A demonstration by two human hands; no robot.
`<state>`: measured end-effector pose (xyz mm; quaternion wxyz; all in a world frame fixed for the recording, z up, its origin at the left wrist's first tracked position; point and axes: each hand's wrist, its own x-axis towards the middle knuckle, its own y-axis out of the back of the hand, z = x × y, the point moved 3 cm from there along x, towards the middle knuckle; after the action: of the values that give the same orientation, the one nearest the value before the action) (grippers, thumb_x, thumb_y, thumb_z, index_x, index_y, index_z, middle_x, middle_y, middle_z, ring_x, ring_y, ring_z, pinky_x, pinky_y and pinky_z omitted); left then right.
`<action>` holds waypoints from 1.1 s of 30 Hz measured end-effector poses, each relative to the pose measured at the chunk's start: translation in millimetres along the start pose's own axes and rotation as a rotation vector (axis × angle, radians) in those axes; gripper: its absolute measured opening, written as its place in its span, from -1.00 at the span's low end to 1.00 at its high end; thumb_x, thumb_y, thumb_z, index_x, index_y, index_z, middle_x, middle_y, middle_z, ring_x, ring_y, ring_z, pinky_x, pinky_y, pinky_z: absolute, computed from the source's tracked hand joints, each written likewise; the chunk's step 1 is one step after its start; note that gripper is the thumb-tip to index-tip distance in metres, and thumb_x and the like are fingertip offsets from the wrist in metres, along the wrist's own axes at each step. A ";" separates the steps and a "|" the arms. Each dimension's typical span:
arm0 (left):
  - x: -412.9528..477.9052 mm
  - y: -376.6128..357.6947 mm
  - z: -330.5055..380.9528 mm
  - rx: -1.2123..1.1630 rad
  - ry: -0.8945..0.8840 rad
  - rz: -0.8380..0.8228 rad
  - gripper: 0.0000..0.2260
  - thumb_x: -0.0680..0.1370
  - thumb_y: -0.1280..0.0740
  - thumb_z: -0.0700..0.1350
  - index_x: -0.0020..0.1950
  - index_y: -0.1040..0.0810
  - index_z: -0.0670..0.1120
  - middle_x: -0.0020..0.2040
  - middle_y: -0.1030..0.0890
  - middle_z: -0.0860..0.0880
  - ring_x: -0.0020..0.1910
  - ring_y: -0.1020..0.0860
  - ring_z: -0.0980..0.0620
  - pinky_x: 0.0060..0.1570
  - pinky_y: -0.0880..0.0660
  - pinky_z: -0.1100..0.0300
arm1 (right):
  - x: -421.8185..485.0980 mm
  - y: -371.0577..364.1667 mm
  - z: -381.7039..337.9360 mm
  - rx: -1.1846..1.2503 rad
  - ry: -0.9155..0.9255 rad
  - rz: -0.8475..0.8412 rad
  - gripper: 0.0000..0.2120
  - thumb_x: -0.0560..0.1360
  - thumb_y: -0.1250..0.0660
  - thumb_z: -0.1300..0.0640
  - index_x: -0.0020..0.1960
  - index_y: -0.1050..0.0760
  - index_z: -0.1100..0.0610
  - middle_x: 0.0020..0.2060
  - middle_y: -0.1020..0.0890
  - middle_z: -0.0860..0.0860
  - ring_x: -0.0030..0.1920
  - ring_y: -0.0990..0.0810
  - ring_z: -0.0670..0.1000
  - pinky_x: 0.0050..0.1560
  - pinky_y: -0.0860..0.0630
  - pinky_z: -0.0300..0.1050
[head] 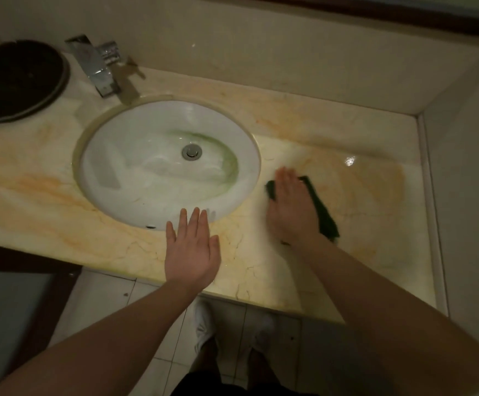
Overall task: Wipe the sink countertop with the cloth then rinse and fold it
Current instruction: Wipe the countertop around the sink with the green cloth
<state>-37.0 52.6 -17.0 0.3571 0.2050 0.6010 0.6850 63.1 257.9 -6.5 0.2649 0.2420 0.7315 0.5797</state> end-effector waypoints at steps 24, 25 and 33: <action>38.4 5.0 91.8 -0.044 -0.208 -0.068 -0.40 0.59 -0.08 0.03 0.58 -0.03 -0.17 0.60 0.00 -0.16 0.58 0.08 -0.14 0.51 0.03 -0.19 | -170.0 10.3 119.8 0.106 -0.243 0.016 -0.41 0.61 0.08 -0.03 0.54 0.21 0.11 0.54 0.15 0.00 0.54 0.20 -0.03 0.53 0.20 -0.12; 46.9 2.2 101.0 -0.036 -0.222 -0.084 -0.40 0.59 -0.06 0.03 0.58 -0.02 -0.17 0.60 0.02 -0.15 0.58 0.09 -0.14 0.51 0.03 -0.19 | -177.8 7.9 123.0 0.118 -0.279 0.022 -0.41 0.59 0.09 -0.04 0.54 0.18 0.11 0.54 0.11 0.01 0.55 0.15 -0.02 0.53 0.17 -0.12; 67.5 -12.9 114.3 0.051 -0.296 -0.066 -0.37 0.58 0.13 0.12 0.59 0.13 -0.14 0.61 0.14 -0.09 0.57 0.21 -0.05 0.53 0.09 -0.11 | -161.4 10.1 164.2 0.105 -0.477 0.081 -0.47 0.60 0.07 0.08 0.53 -0.02 0.22 0.53 -0.12 0.10 0.53 -0.09 0.06 0.51 0.02 -0.08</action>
<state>2.7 179.9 -17.4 0.4589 0.2929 0.5653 0.6197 293.1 271.5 -10.1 0.3940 0.4145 0.6670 0.4776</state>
